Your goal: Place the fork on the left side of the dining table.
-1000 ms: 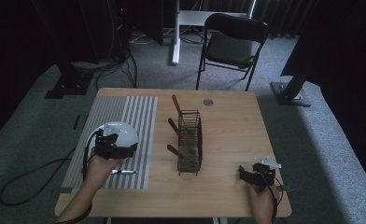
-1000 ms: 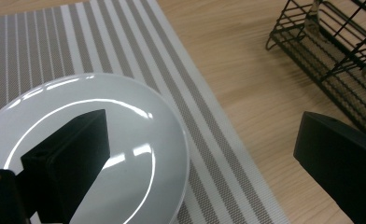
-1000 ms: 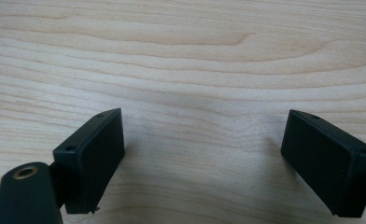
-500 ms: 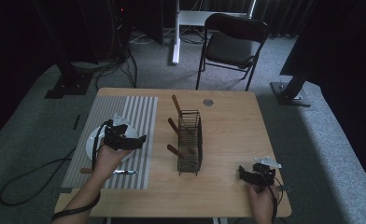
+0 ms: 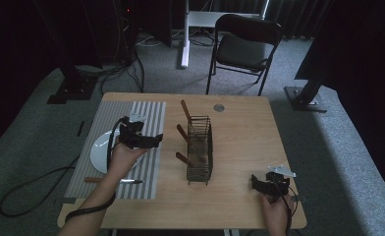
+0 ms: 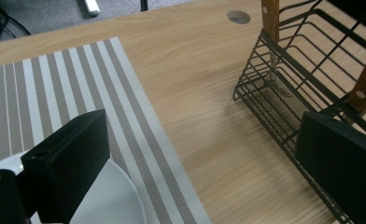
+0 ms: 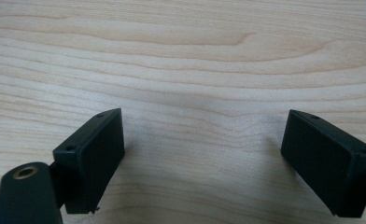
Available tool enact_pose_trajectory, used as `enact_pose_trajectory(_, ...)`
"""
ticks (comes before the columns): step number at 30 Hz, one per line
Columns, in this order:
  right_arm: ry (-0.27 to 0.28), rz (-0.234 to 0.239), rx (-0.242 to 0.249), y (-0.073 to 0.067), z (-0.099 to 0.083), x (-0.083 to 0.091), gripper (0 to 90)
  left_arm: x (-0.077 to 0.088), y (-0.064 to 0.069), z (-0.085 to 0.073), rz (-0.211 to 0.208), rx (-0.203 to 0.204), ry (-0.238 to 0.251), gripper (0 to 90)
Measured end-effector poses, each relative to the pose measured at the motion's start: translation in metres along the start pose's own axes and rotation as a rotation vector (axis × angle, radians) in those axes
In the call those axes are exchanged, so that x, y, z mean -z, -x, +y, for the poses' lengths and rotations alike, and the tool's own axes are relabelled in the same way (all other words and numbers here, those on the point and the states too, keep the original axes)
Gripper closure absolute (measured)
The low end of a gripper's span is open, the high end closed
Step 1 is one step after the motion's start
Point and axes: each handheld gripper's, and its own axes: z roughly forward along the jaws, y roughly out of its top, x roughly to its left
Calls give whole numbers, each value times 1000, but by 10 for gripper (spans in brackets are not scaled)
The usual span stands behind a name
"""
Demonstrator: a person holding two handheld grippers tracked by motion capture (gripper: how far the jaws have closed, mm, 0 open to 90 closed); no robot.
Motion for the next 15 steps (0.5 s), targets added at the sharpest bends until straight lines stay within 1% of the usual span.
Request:
enact_pose_trajectory(1, 0, 0, 0, 0, 0, 0, 130, -1, 0, 1, -1, 1, 1, 36)
enact_pose_trajectory(5, 0, 0, 0, 0, 0, 0, 130, -3, -4, 8, -18, 30, 7, 36)
enact_pose_trajectory(8, 0, 0, 0, 0, 0, 0, 130, -3, -5, 12, -22, 29, 8, 36)
enact_pose_trajectory(9, 0, 0, 0, 0, 0, 0, 130, -3, -5, 17, -31, 36, 14, 36)
enact_pose_trajectory(10, 0, 0, 0, 0, 0, 0, 130, -3, -5, 20, -33, 31, 11, 36)
enact_pose_trajectory(11, 0, 0, -1, 0, 0, 0, 130, -3, -4, 23, -25, 23, 15, 36)
enact_pose_trajectory(12, 0, 0, 0, 0, 0, 0, 130, -3, -4, 23, -25, 23, 15, 36)
enact_pose_trajectory(14, 0, 0, 0, 0, 0, 0, 130, -5, -3, 29, -38, 25, 15, 36)
enact_pose_trajectory(15, 0, 0, -1, 0, 0, 0, 130, -6, -1, 34, -36, 21, 20, 36)
